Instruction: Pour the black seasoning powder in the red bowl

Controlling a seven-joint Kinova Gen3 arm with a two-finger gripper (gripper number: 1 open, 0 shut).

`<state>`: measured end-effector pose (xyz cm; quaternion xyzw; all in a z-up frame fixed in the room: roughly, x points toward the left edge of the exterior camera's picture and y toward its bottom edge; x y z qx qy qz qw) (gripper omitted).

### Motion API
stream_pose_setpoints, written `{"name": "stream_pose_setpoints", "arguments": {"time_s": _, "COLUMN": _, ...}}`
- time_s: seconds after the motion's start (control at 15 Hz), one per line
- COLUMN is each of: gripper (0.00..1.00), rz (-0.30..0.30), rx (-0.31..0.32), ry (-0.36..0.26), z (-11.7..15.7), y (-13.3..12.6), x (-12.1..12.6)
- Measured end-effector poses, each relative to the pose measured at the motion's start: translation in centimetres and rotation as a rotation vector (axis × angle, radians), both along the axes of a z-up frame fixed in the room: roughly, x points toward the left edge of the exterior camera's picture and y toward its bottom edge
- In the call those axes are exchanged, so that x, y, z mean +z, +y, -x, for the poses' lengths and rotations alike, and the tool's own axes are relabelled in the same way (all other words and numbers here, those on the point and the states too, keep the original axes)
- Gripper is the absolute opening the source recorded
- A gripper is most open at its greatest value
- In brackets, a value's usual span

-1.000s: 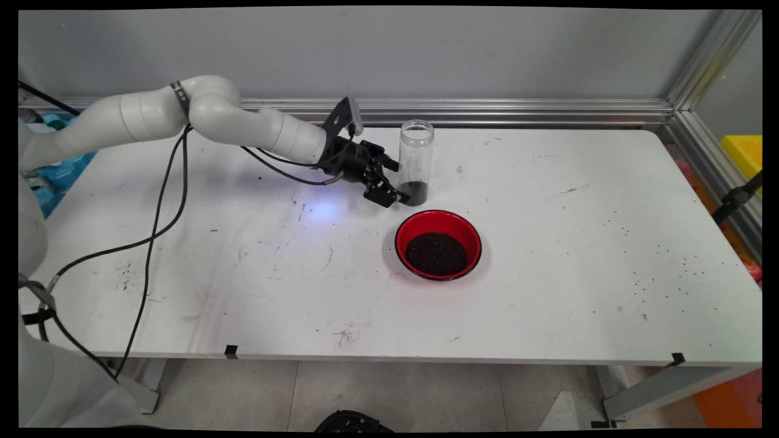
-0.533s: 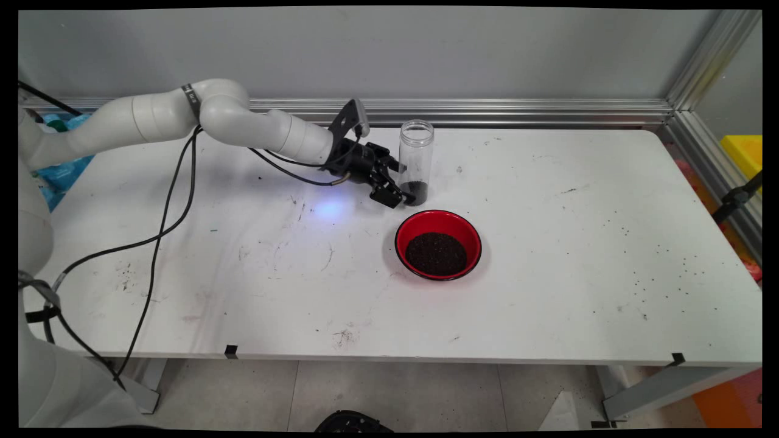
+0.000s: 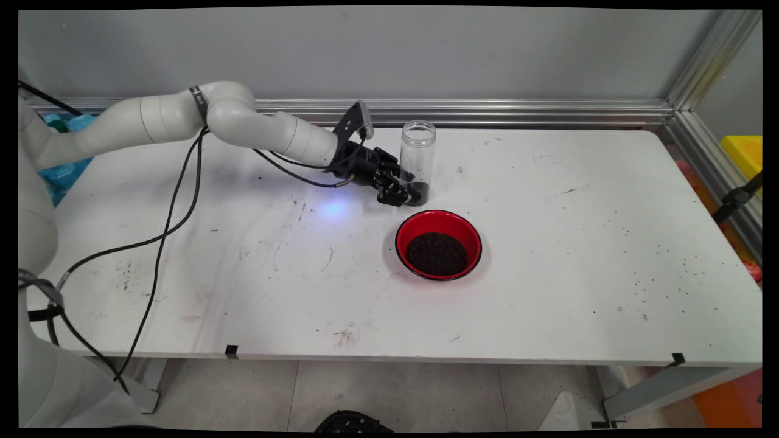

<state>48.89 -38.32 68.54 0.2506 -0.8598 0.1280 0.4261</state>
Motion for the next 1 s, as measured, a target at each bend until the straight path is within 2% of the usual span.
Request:
{"name": "stream_pose_setpoints", "arguments": {"time_s": 0.47, "gripper": 0.00, "rz": -0.008, "rx": 0.004, "ry": -0.030, "z": -0.3, "y": 0.6, "x": 0.3}}
{"name": "stream_pose_setpoints", "arguments": {"time_s": 0.73, "gripper": 0.00, "rz": 0.004, "rx": 0.016, "ry": -0.054, "z": -0.7, "y": 1.6, "x": 1.8}}
{"name": "stream_pose_setpoints", "arguments": {"time_s": 1.0, "gripper": 0.00, "rz": 0.044, "rx": 0.028, "ry": -0.083, "z": -0.6, "y": 3.1, "x": 4.2}}
